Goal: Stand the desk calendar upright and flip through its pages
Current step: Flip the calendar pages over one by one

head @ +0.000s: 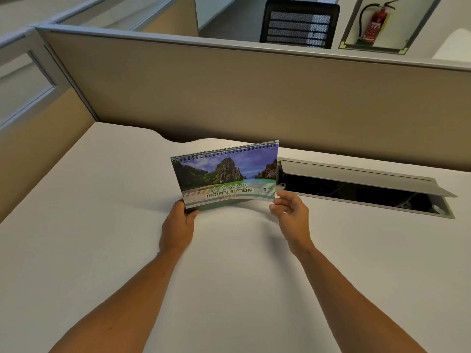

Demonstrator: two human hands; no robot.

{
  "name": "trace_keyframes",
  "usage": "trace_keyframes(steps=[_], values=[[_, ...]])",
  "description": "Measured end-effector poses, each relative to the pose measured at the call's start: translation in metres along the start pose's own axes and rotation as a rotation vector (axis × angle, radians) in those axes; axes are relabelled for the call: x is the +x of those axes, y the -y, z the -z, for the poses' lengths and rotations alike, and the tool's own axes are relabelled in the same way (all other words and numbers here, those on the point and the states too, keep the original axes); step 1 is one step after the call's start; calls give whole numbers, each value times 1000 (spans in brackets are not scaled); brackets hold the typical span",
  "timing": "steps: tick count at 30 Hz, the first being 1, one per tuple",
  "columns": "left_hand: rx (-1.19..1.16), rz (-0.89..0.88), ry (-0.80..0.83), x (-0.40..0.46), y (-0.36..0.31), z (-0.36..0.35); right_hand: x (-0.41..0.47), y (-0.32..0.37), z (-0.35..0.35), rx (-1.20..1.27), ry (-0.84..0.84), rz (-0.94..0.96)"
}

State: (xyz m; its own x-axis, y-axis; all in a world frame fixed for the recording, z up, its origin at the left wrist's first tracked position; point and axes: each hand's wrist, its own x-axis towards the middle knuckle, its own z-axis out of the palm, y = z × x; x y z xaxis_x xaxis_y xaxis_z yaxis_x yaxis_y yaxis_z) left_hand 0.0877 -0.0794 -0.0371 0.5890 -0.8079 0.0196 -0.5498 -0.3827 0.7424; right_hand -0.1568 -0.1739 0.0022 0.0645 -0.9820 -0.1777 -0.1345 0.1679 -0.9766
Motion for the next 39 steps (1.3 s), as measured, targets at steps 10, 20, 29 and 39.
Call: trace_keyframes(steps=[10, 20, 29, 39], values=[[-44, 20, 28, -4, -3, 7, -7, 21, 13, 17, 70, -83], [-112, 145, 22, -11, -9, 11, -25, 91, 43, 245, 289, -68], [-12, 3, 85, -4, -6, 8, 4, 168, 15, 152, 373, 255], [-14, 3, 62, -3, -5, 7, 16, 80, -21, -153, 146, 287]])
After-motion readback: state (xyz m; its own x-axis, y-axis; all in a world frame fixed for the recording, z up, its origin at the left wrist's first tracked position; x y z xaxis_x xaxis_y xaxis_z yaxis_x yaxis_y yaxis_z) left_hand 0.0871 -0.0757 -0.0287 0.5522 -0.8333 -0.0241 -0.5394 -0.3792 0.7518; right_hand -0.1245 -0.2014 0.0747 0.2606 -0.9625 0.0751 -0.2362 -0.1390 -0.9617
